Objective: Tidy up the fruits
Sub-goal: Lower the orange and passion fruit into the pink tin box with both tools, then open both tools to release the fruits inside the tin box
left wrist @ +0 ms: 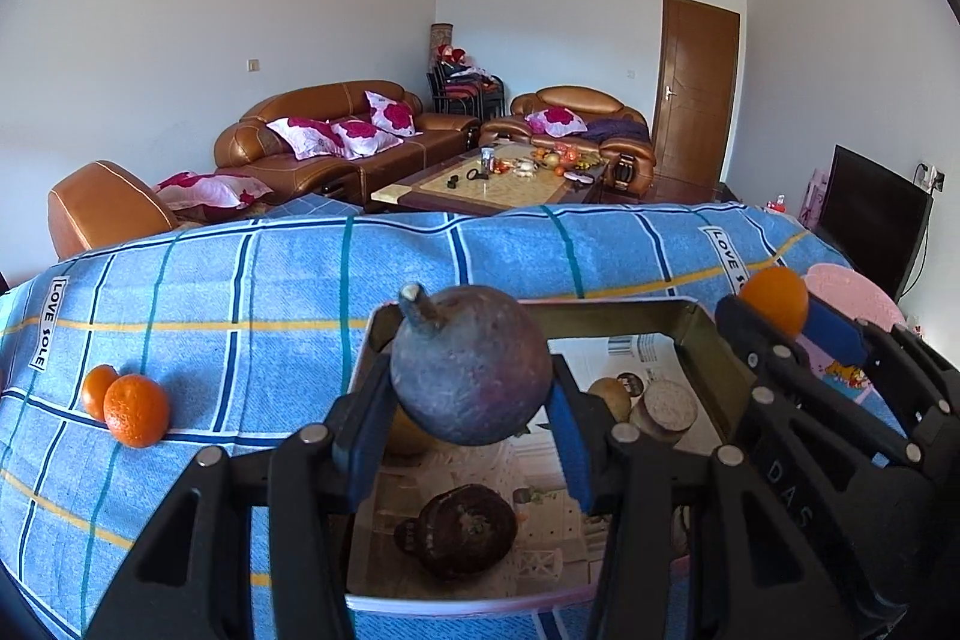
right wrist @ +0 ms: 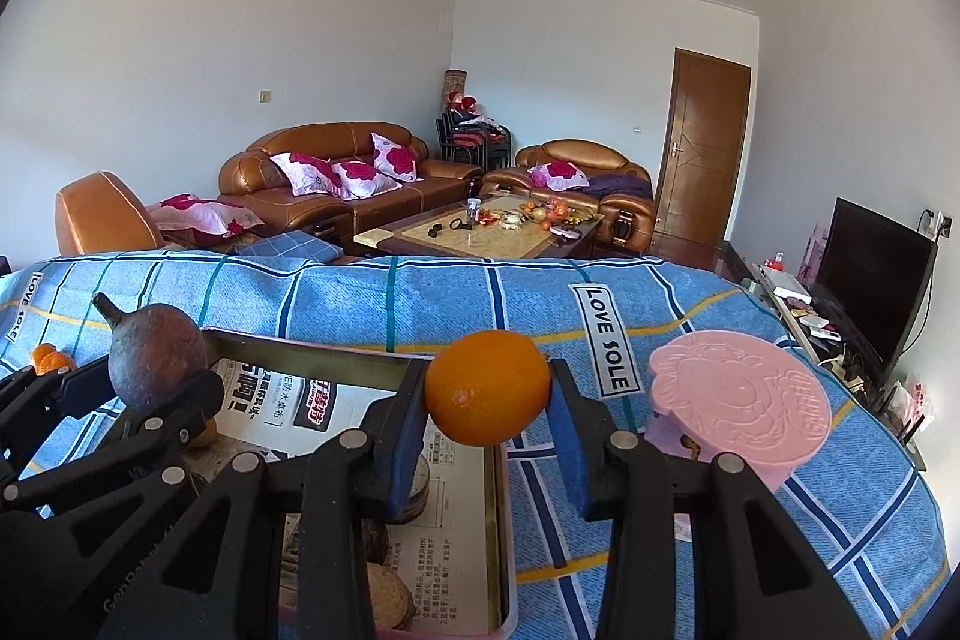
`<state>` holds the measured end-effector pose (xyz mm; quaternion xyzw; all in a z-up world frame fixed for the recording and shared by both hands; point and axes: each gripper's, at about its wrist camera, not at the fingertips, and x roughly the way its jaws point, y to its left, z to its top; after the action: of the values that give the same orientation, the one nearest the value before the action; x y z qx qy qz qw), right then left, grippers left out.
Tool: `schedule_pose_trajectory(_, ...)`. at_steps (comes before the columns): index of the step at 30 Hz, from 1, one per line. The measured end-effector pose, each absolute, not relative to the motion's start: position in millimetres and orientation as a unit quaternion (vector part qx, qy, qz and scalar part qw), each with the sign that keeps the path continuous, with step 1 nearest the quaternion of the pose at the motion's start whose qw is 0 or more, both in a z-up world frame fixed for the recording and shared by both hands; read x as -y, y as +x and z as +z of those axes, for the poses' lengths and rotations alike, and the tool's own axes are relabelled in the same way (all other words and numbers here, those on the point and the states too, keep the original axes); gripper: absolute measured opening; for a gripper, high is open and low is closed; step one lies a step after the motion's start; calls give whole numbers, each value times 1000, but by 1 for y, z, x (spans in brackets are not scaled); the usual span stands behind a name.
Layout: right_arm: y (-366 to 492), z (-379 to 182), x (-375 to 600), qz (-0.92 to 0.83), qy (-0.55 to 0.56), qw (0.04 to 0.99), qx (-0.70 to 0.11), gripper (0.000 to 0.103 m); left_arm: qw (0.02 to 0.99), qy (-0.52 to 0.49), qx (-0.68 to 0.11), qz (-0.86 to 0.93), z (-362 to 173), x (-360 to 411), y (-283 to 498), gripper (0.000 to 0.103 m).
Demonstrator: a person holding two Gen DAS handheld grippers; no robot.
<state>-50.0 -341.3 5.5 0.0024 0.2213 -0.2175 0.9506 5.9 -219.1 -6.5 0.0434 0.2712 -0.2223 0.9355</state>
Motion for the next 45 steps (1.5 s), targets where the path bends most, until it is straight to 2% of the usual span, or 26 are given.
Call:
schedule_pose_trajectory(8,-29,-5,341,-158,12,950,-270,41,925,27,-307,-222,-14,216,14,50)
schedule_pose_trajectory(18,-24,-13,337,-99,30,950,-293,41,918,13,-331,-217,-20,207,24,50)
schedule_pose_trajectory(28,-23,-24,357,-30,140,937,-320,42,918,14,-330,-219,-19,203,23,50)
schedule_pose_trajectory(31,-31,-18,358,-17,156,942,-296,49,918,10,-331,-220,-18,201,24,50)
schedule_pose_trajectory(34,-40,-10,361,-37,158,950,-265,65,919,17,-329,-218,-18,204,21,51)
schedule_pose_trajectory(36,-48,-4,365,-62,159,957,-236,68,923,20,-317,-216,-15,204,17,54)
schedule_pose_trajectory(37,-51,-1,366,-75,158,959,-225,68,927,18,-305,-216,-13,203,13,61)
schedule_pose_trajectory(38,-53,1,368,-90,155,960,-216,68,933,19,-292,-209,-10,203,9,78)
schedule_pose_trajectory(40,-56,4,371,-115,148,962,-200,68,945,20,-262,-195,-4,200,1,96)
schedule_pose_trajectory(41,-58,6,372,-125,145,963,-190,68,950,21,-247,-191,-1,199,-3,101)
schedule_pose_trajectory(45,-71,13,370,-148,127,970,-143,68,961,37,-209,-177,6,197,-15,103)
